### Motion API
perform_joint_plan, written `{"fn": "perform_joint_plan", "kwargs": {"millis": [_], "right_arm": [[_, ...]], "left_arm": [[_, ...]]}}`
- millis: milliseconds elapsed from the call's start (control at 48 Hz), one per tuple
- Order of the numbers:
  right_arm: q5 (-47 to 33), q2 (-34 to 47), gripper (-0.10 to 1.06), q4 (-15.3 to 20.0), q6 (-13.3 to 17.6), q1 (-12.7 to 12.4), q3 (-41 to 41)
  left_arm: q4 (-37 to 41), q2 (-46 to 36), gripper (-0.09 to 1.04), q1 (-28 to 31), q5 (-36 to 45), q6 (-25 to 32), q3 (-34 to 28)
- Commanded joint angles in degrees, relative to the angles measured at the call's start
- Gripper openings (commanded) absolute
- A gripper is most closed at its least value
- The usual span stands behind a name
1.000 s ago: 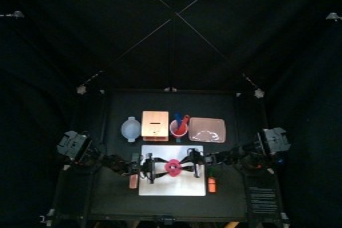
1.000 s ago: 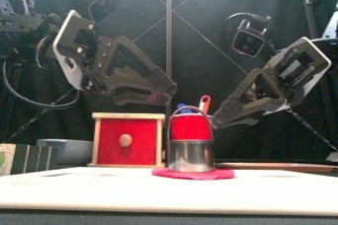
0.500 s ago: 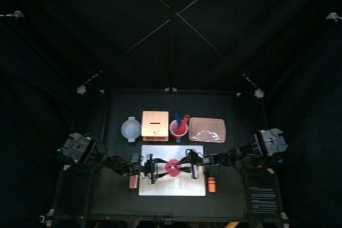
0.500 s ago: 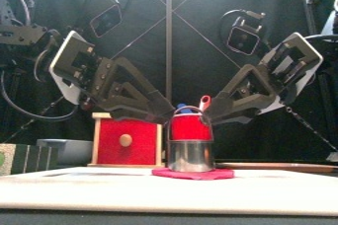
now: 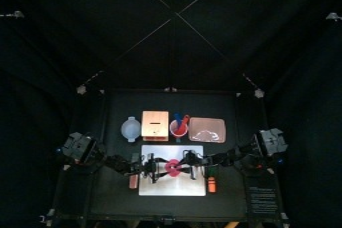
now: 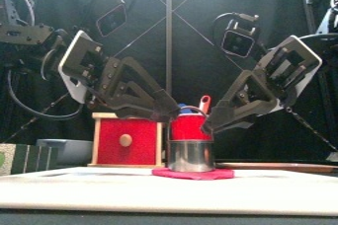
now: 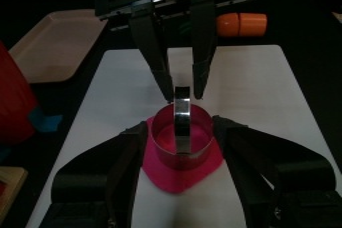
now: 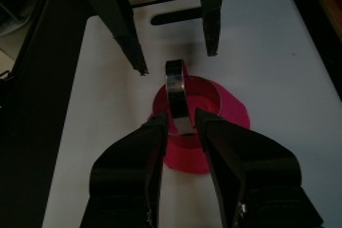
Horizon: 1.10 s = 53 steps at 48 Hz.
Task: Get the cutter from the drawer then cut the dough then place the extra dough in the bowl
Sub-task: Cut the dough
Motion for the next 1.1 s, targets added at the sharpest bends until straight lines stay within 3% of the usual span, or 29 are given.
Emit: {"fn": "perform_joint_plan", "kwargs": {"millis": [21, 583, 750, 1104], "right_arm": [[0.0, -0.9, 0.68, 0.2, 0.1, 0.0, -1.1], [2.5, -0.1, 0.68, 0.2, 0.1, -0.3, -2.1], [4.1, 0.0, 0.67, -0.1, 0.1, -0.3, -2.1], [5.4, 1.1, 0.52, -0.4, 0.1, -0.4, -2.6]], "left_arm": [[1.2, 0.3, 0.86, 0.3, -0.1, 0.0, -1.4], [1.8, 1.1, 0.61, 1.1, 1.7, 0.1, -1.4], [2.4, 1.1, 0.57, 1.1, 4.7, 0.2, -1.1], [5.3, 1.5, 0.57, 1.2, 11.0, 0.2, -1.1]]}}
